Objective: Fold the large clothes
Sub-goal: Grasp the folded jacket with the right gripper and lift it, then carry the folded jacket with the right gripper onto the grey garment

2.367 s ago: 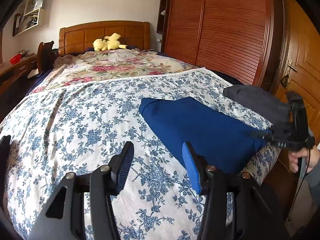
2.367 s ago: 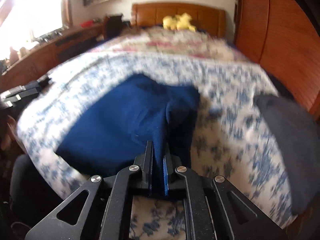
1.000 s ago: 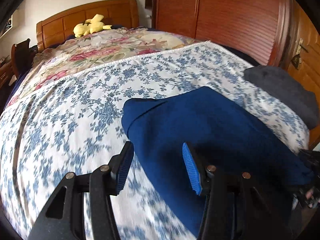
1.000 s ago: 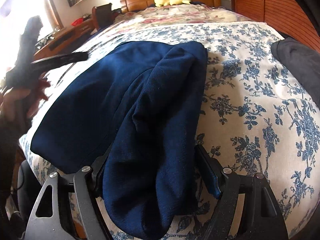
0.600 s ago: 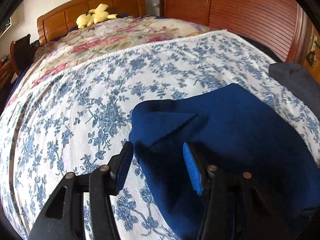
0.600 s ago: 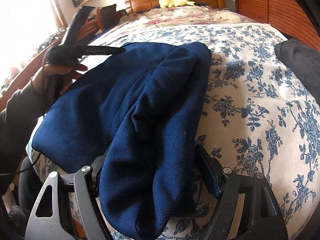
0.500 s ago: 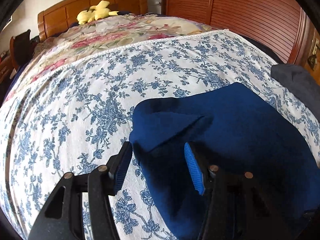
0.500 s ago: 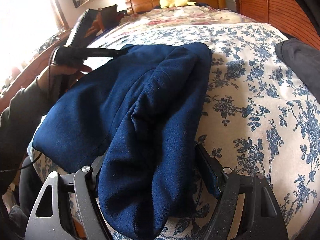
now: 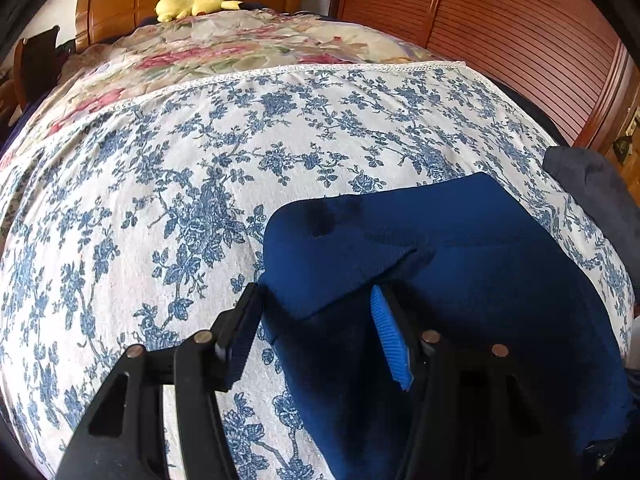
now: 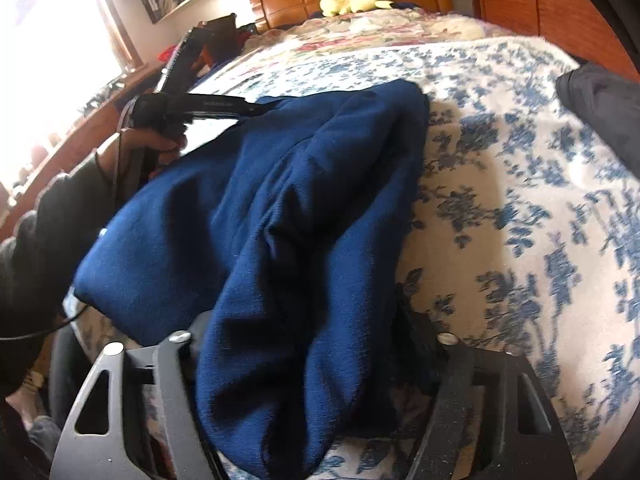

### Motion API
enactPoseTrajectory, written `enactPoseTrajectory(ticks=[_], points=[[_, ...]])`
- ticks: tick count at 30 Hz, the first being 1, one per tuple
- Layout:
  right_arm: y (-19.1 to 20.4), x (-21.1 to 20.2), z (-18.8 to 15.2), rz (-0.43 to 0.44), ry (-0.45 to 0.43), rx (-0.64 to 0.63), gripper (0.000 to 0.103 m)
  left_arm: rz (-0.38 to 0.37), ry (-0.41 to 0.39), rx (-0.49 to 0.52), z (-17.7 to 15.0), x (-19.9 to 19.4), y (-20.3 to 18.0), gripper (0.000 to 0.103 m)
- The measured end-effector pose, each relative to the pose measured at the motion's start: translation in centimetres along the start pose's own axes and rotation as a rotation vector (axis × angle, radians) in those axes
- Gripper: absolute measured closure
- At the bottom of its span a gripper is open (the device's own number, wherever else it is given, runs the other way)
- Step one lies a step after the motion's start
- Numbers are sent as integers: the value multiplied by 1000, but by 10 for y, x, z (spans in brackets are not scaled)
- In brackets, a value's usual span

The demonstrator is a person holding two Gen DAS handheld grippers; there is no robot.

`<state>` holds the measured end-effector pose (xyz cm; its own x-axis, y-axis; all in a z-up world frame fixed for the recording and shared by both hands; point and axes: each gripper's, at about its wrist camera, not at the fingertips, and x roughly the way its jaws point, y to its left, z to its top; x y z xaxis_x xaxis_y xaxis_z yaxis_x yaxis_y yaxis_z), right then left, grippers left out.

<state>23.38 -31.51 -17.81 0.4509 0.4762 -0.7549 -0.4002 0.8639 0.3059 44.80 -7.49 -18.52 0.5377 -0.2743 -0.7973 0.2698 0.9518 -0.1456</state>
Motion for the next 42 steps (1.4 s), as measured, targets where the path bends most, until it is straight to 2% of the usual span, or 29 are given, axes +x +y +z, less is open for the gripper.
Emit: enactPoseTrajectory(ticks=[1, 4, 5, 7, 9, 11, 14, 18, 27, 33, 38, 42], points=[[0, 0, 0, 8, 1, 7, 39, -6, 2, -7, -1, 0, 0, 50], [3, -1, 0, 20, -1, 1, 50, -29, 13, -18, 0, -1, 1, 63], [5, -2, 1, 21, -5, -3, 55, -29, 16, -12, 0, -2, -1, 73], [8, -4, 1, 22, -13, -12, 65, -9, 26, 23, 2, -8, -9, 85], [10, -9, 3, 28, -34, -19, 73, 39, 9, 58, 5, -18, -18, 89], [8, -14, 6, 50, -42, -19, 78, 71, -29, 76, 7, -33, -26, 90], [0, -26, 15, 97, -74, 1, 82, 79, -92, 79, 12, -60, -36, 90], [-4, -49, 26, 79, -124, -29, 83, 76, -152, 91, 20, -88, -53, 90], [-32, -108, 36, -5, -228, -69, 84, 90, -323, 122, 45, -129, -125, 90], [-70, -164, 50, -103, -294, -104, 84, 30, -401, 163, 80, -142, -194, 90], [-111, -231, 65, -230, -358, -128, 84, -39, -460, 217, 117, -143, -274, 90], [-149, -279, 74, -340, -394, -115, 84, -98, -486, 221, 139, -138, -327, 89]])
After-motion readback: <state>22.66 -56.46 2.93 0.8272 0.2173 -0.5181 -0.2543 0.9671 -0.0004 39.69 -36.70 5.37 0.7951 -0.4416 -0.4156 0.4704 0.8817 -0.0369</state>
